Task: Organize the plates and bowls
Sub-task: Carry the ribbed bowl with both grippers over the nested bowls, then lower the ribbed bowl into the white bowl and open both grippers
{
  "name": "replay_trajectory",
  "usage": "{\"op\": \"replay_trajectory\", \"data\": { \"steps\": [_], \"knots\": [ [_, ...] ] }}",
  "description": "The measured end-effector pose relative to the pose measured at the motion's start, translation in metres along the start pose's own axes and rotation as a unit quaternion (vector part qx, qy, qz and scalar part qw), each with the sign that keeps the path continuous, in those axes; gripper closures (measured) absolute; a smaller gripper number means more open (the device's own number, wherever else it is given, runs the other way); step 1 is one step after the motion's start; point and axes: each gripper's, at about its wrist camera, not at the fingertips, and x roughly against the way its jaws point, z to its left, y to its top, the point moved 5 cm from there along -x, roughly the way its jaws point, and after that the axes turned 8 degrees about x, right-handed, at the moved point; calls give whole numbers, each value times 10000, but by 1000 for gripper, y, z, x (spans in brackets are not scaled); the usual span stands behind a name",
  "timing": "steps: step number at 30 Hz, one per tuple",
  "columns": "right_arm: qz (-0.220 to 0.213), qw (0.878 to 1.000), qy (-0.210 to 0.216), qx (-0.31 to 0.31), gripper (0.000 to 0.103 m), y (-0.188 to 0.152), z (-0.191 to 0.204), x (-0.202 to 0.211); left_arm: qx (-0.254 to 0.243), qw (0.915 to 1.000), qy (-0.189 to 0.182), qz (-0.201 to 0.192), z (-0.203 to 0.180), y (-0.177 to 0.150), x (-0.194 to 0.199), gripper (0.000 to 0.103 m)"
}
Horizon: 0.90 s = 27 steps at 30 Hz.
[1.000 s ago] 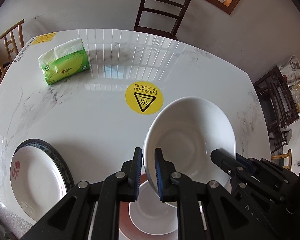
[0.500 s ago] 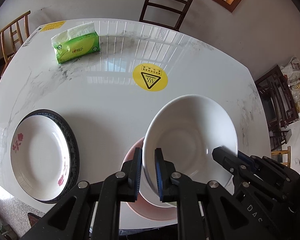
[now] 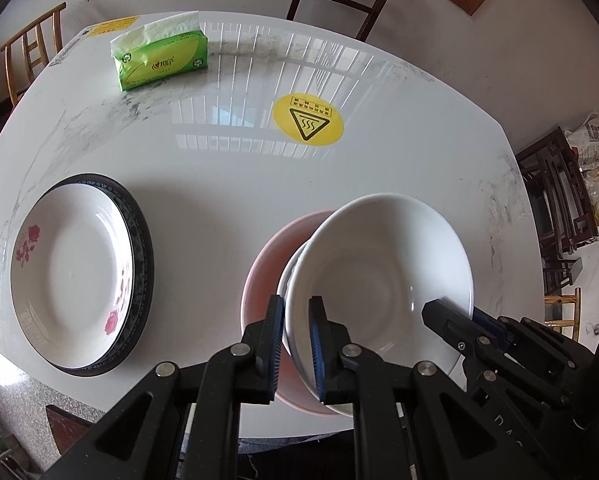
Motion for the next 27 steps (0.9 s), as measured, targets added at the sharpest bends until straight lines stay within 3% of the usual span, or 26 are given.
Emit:
{"op": "replay_trajectory", "data": {
  "steps": [27],
  "knots": [
    [283,9994,162,-137,88,-10,-6,-23,31,9998,54,193,3,-3,-20,91]
  ]
}}
